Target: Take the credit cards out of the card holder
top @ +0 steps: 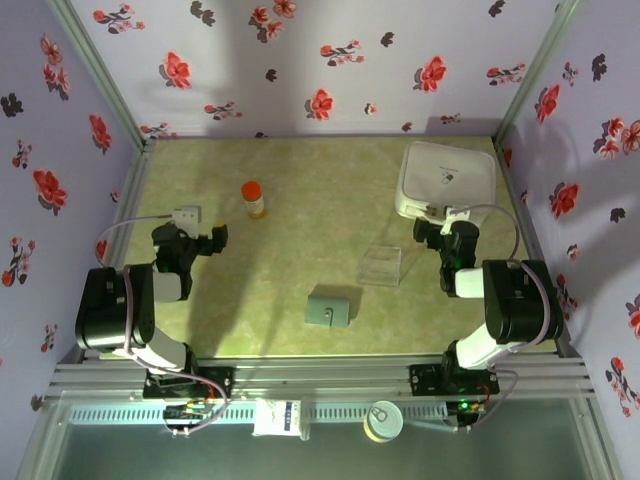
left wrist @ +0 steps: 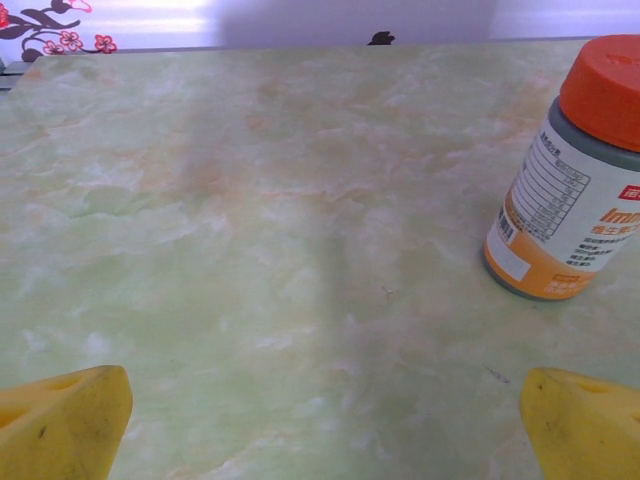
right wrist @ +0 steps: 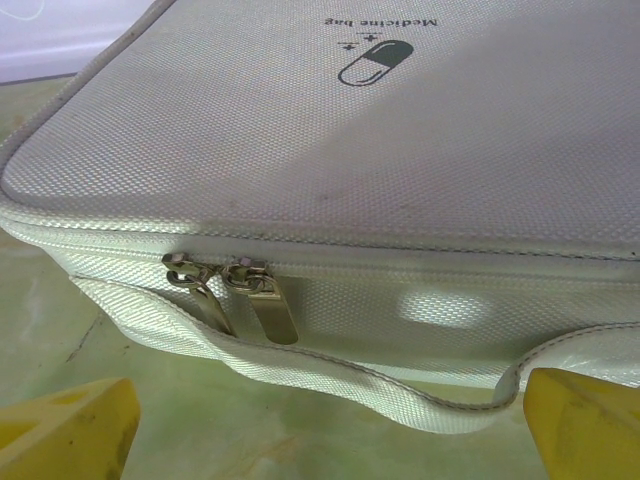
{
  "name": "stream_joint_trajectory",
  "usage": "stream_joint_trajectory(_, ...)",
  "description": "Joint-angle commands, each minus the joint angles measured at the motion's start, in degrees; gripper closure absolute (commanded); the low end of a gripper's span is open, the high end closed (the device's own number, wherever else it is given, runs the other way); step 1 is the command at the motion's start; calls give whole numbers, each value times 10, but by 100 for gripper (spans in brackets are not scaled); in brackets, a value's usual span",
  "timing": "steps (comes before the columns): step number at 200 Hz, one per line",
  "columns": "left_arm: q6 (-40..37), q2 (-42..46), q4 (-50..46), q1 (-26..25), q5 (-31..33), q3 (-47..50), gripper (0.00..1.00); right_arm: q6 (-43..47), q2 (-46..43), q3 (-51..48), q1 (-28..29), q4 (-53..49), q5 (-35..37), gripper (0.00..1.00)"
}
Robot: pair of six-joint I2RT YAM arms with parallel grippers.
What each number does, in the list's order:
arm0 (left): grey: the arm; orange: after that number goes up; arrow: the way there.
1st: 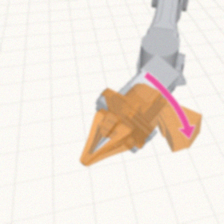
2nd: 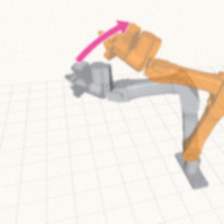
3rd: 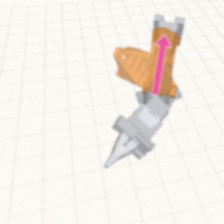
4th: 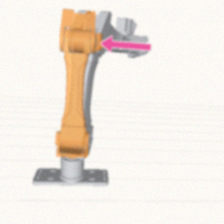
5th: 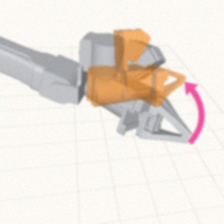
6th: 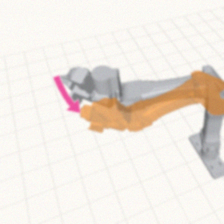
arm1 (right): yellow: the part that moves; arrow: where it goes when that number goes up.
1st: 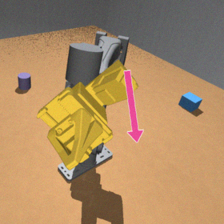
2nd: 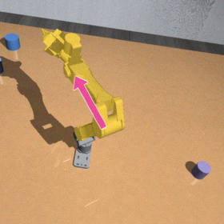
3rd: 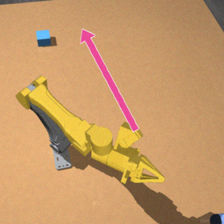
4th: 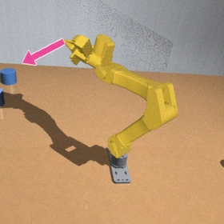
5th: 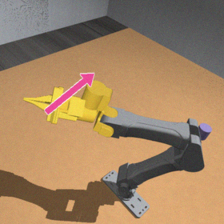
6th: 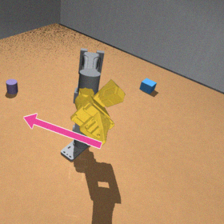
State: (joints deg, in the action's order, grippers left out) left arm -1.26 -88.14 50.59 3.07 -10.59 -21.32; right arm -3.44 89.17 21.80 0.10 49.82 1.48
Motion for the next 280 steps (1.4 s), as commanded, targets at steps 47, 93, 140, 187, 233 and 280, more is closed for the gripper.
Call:
stream_joint_trajectory(47,27,50,-7,3,85,7,0,5,-43,34,1,-77,7,1)
stream_joint_trajectory(93,104,135,-171,0,185,-30,0,4,-113,80,21,-245,25,1)
stream_joint_trajectory(140,173,189,-428,-4,190,-121,0,-37,-178,137,62,-450,10,2)
stream_joint_trajectory(187,266,232,-597,-5,150,-188,0,-132,-216,187,109,-600,10,7)
stream_joint_trajectory(233,308,232,-801,-1,135,-304,0,-205,-219,238,149,-737,17,14)
stream_joint_trajectory(280,265,193,-942,1,79,-416,0,-245,-207,260,163,-818,12,25)
